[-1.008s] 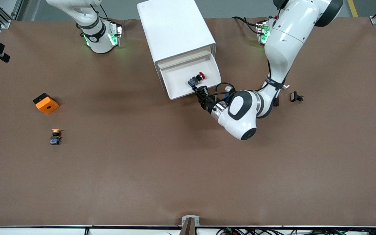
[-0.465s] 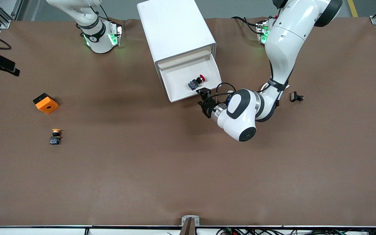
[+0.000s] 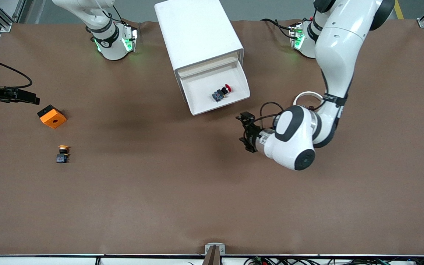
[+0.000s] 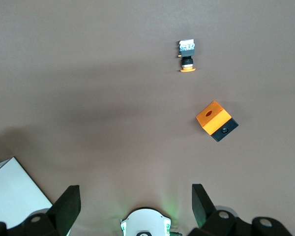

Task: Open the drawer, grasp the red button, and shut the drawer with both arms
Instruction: 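Withdraw the left gripper while the right gripper reaches toward the drawer, then grasp the red button inside the drawer with the right gripper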

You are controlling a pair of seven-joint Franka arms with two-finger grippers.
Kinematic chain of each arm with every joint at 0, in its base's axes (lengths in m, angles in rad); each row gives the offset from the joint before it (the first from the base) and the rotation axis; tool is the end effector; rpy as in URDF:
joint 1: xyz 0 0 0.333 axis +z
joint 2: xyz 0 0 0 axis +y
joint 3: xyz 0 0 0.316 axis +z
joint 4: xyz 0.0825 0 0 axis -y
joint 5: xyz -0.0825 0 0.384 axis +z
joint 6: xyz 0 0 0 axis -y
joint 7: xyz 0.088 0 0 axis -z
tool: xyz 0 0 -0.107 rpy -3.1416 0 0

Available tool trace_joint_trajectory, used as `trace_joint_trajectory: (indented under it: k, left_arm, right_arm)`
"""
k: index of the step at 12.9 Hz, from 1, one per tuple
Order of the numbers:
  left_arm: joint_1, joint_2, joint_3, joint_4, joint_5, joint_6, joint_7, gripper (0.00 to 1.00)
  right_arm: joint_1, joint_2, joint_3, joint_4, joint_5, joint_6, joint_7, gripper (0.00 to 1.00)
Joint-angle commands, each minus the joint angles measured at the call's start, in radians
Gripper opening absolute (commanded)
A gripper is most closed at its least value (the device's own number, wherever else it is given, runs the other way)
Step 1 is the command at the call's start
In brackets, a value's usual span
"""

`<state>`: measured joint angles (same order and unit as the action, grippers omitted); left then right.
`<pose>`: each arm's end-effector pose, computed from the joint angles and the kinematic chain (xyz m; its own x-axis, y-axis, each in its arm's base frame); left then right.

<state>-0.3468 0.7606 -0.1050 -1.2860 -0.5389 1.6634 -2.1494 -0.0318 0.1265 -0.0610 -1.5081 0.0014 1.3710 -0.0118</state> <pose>0.6206 -0.3385 0.2885 -0.3601 0.9060 -0.2226 0.7792 0.1609 -0.6058 0.5650 -0.0503 0.5678 0.9623 -0.0790 -0.2604 -0.0809 -0.9967 0.0032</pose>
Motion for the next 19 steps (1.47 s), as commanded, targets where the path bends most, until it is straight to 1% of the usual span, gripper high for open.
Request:
trace_joint_trajectory:
  k: [1,2,3,5,7,8,9,10,11,12,14,16,17,19]
  left_arm:
    - [-0.026,-0.049,0.005,0.014,0.205,-0.002,0.107,1.0]
    - [-0.026,-0.064,0.002,0.014,0.271,-0.001,0.188,1.0]
    - [-0.024,-0.087,0.01,0.013,0.308,0.001,0.266,1.0]
    - [-0.002,-0.099,0.018,0.014,0.352,0.003,0.459,1.0]
    - [0.035,-0.141,0.03,0.013,0.384,0.003,0.636,1.0]
    - [0.049,-0.15,0.033,0.008,0.405,0.001,0.722,1.0]
    - [0.063,-0.174,0.031,0.002,0.446,-0.001,0.809,1.0]
    - [0.066,-0.182,0.028,-0.012,0.479,-0.004,0.879,1.0]
    - [0.069,-0.184,0.028,-0.018,0.482,-0.007,0.941,1.0]
    - [0.069,-0.196,0.028,-0.039,0.487,-0.007,1.018,1.0]
    - [0.075,-0.254,0.025,-0.094,0.505,-0.004,1.201,1.0]
    - [0.091,-0.296,0.022,-0.157,0.508,0.021,1.284,1.0]
    - [0.089,-0.323,0.022,-0.209,0.51,0.05,1.334,1.0]
    - [0.092,-0.395,0.019,-0.336,0.508,0.152,1.413,1.0]
  right_arm:
    - [0.001,0.001,0.007,0.023,0.005,-0.016,0.022,1.0]
    - [0.024,-0.001,0.007,0.02,0.012,-0.016,0.061,1.0]
    - [0.047,-0.002,0.007,0.022,0.02,-0.016,0.143,1.0]
    - [0.116,-0.002,0.009,0.022,0.064,-0.01,0.325,1.0]
    - [0.231,-0.002,0.007,0.017,0.068,-0.004,0.508,1.0]
    - [0.298,-0.002,0.009,0.014,0.08,-0.001,0.641,1.0]
    - [0.35,-0.004,0.009,0.0,0.121,0.011,0.755,1.0]
    - [0.406,-0.002,0.009,-0.004,0.143,0.046,0.85,1.0]
    - [0.473,0.001,0.007,-0.004,0.146,0.068,0.942,1.0]
    - [0.521,0.008,0.007,-0.006,0.146,0.109,1.033,1.0]
    - [0.625,0.012,0.007,-0.053,0.146,0.219,1.211,1.0]
    - [0.714,0.015,0.007,-0.098,0.146,0.307,1.303,1.0]
    - [0.755,0.039,0.007,-0.106,0.144,0.347,1.36,1.0]
    - [0.818,0.091,0.007,-0.106,0.144,0.414,1.43,1.0]
